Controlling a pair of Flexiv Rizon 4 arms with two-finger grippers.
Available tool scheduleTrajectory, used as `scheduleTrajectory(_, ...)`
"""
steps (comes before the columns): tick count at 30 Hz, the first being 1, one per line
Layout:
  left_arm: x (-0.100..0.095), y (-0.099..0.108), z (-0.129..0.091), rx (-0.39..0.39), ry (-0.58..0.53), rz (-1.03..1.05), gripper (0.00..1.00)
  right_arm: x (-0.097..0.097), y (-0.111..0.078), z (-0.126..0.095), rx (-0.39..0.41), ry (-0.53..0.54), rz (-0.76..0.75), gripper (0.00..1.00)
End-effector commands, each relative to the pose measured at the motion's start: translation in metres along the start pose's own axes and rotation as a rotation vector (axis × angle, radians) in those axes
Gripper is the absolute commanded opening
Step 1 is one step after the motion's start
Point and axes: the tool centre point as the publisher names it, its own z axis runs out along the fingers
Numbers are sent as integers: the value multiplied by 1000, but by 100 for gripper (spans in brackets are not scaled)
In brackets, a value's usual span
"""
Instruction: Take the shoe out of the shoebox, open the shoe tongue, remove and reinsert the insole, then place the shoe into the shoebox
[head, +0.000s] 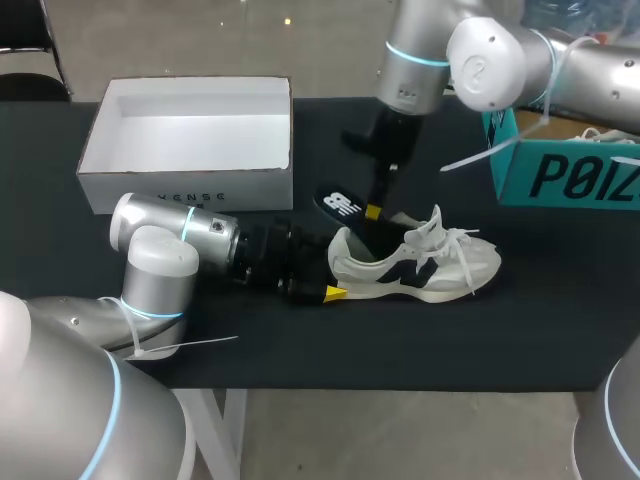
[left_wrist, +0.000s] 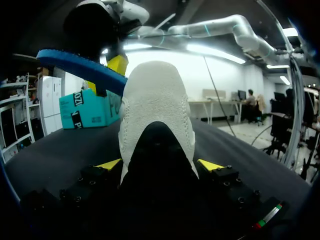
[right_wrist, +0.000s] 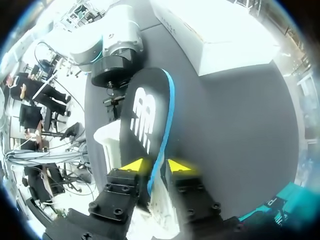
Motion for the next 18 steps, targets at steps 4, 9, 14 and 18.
scheduleTrajectory(4,2,9,6,-1,-1,0,0,-7,-2,3,10,28,21,46)
scheduleTrajectory(9,2,9,6,-1,-1,0,0,-8,-2,4,3,37,25,42)
scheduleTrajectory(14,2,9,6,-1,-1,0,0,-8,-2,7,-14,41,25,0)
scheduleTrajectory(18,2,9,6,-1,-1,0,0,-8,-4,4,-21,35,33,0)
